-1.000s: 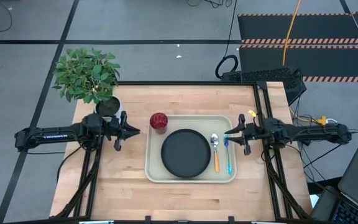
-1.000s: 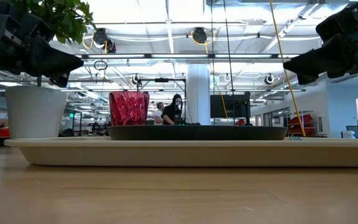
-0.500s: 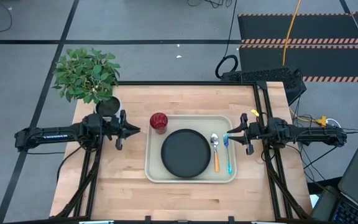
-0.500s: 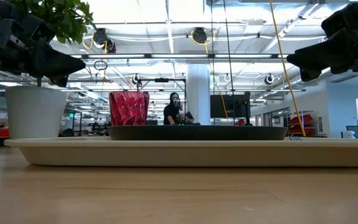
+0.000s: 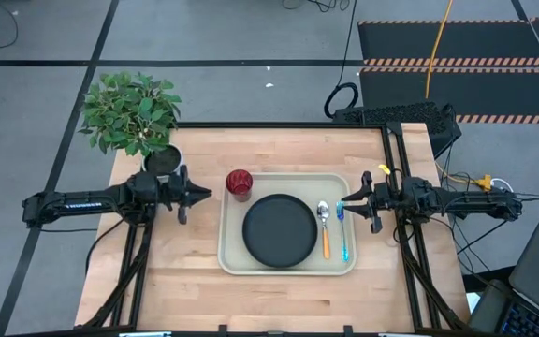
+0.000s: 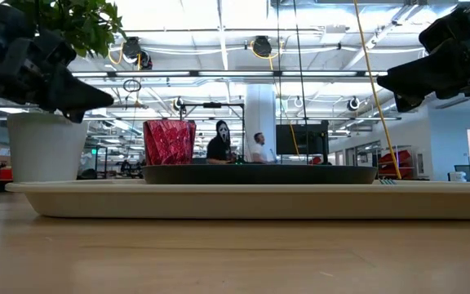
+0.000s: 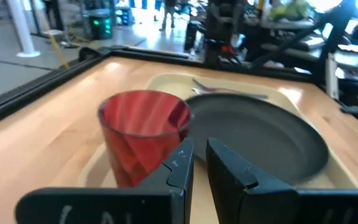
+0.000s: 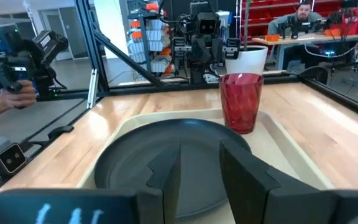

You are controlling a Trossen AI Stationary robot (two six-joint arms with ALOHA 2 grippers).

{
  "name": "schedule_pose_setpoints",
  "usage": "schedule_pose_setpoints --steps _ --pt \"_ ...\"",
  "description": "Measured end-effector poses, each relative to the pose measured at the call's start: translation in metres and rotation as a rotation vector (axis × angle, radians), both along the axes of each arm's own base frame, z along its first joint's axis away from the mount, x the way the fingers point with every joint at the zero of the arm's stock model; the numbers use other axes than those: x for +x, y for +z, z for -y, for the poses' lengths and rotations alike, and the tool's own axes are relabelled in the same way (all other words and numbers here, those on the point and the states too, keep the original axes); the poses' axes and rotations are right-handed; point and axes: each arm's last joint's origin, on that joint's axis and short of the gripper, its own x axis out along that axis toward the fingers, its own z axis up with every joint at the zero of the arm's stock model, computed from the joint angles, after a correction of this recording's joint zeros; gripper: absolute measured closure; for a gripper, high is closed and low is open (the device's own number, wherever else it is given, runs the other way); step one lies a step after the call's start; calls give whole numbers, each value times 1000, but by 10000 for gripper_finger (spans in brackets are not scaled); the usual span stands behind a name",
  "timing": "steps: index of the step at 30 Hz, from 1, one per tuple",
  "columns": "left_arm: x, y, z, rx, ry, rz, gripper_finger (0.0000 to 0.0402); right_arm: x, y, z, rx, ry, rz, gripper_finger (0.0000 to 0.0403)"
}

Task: Pick and place plate/cup/fork/spoon on tray
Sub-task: Return to Home Position

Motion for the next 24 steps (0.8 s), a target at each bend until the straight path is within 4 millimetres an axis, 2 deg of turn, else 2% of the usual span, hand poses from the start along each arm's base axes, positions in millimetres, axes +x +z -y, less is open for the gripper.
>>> schedule_pose_setpoints --steps 6,14,24 --pt "-1 4 -2 -31 83 44 355 0 -1 0 17 0 -6 298" --pt "-3 -1 1 -122 144 8 355 1 -7 0 50 -7 -84 298" --pt "-6 2 10 -94 119 41 355 3 -11 0 67 -8 -123 298"
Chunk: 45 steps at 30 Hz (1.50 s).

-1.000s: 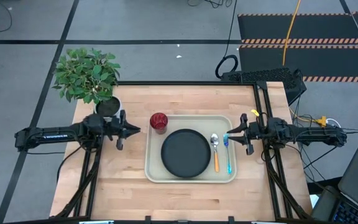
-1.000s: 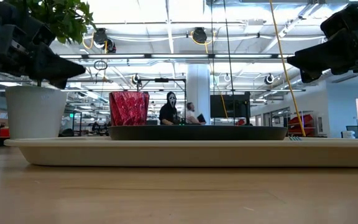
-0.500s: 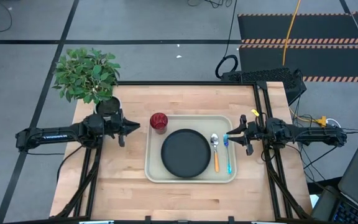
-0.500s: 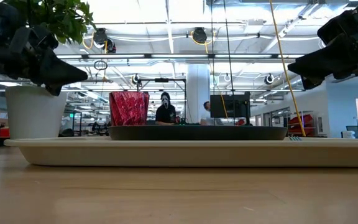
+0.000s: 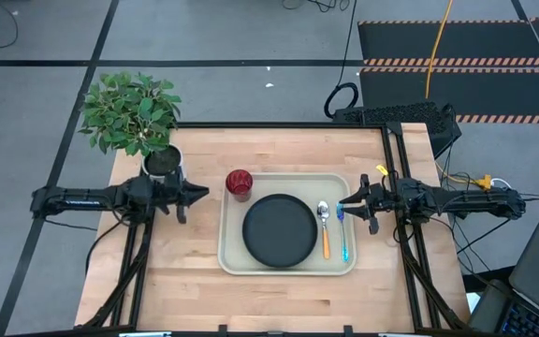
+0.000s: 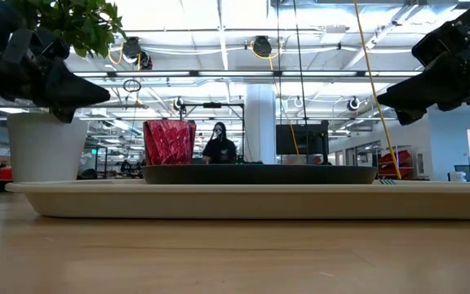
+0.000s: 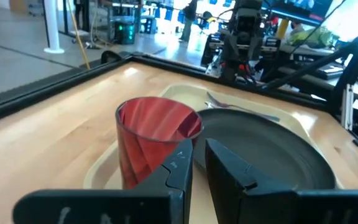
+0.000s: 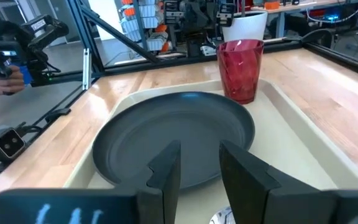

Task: Pick and place plate/cup/fork/spoon on tray
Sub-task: Return to Home Position

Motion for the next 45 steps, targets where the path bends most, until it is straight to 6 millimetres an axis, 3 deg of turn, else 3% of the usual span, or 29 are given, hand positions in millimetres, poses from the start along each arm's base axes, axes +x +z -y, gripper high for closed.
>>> schedule_pose_setpoints --steps 18,21,26,45 --pt "0 0 1 -24 9 5 355 1 11 0 -80 10 125 303" --pt "0 0 1 -19 6 3 368 1 11 0 -77 10 125 324" --pt "0 0 2 -6 -23 -5 397 1 10 0 -73 12 107 395" --pt "0 0 2 24 -33 5 379 1 10 0 -41 6 112 395"
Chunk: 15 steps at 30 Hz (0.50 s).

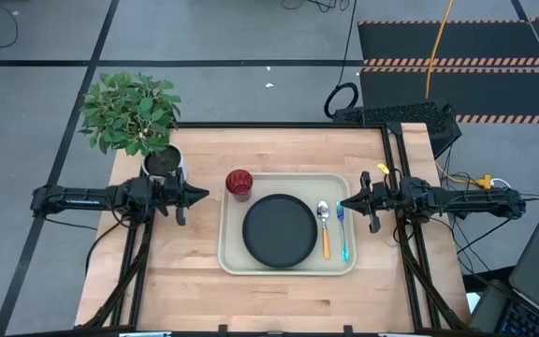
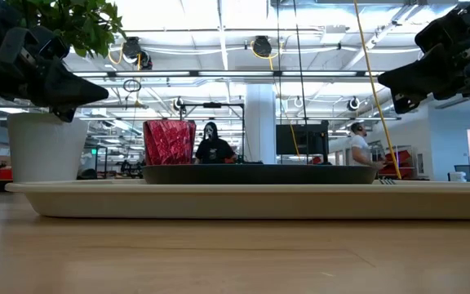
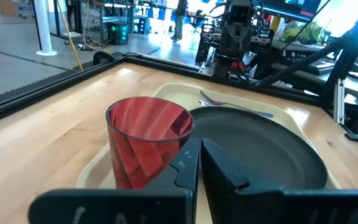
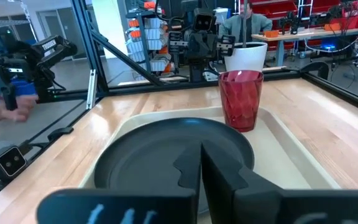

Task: Pick and place plate/cup/fork/spoon on tray
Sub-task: Return to Home Position

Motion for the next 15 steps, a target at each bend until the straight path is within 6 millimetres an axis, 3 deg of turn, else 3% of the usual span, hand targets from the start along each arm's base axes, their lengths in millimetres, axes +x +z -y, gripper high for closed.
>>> schedule_pose_setpoints --steps 15 --pt "0 3 0 -1 0 29 378 0 0 0 0 0 0 394"
